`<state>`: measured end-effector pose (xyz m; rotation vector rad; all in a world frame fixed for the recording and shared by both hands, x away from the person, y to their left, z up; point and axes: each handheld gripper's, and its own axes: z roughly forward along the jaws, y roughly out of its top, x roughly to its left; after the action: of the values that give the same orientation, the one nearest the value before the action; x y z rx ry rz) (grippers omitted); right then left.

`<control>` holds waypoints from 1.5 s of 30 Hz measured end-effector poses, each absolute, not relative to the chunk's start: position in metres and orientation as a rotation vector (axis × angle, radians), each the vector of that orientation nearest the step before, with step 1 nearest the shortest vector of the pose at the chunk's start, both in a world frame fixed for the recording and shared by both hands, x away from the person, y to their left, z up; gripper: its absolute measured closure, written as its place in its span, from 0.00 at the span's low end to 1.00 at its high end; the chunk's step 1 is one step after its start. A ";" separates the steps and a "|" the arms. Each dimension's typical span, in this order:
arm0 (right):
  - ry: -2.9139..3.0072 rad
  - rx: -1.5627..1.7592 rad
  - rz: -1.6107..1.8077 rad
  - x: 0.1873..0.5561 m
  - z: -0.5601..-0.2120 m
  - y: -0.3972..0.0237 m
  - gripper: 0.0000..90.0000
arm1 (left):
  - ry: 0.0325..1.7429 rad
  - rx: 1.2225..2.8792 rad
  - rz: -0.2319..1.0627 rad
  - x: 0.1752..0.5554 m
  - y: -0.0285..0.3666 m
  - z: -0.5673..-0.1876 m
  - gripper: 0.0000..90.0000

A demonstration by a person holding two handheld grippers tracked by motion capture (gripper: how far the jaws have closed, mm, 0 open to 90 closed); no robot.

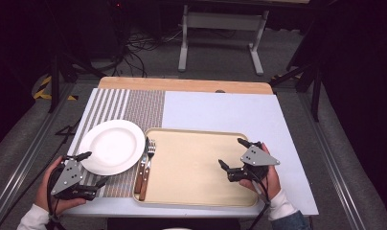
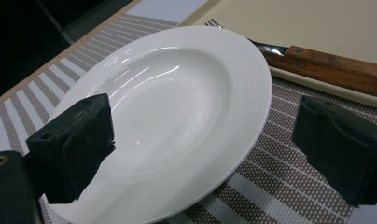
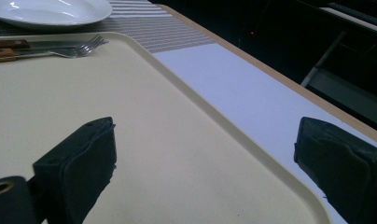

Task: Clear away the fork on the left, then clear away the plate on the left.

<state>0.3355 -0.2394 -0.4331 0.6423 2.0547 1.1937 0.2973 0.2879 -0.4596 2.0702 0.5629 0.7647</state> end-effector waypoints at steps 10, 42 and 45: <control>2.061 0.636 1.190 0.335 -0.434 -0.238 0.07 | 0.573 2.134 0.800 0.297 0.294 -0.465 0.06; 2.071 0.623 1.164 0.331 -0.437 -0.235 0.07 | 0.472 2.349 1.119 0.318 0.298 -0.485 0.18; 2.079 0.621 1.165 0.331 -0.438 -0.234 0.07 | 0.428 2.343 1.158 0.321 0.291 -0.488 0.21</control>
<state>0.3306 -0.2342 -0.4381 0.6211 2.0789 1.1650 0.3213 0.2909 -0.4876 2.3429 0.4280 1.1579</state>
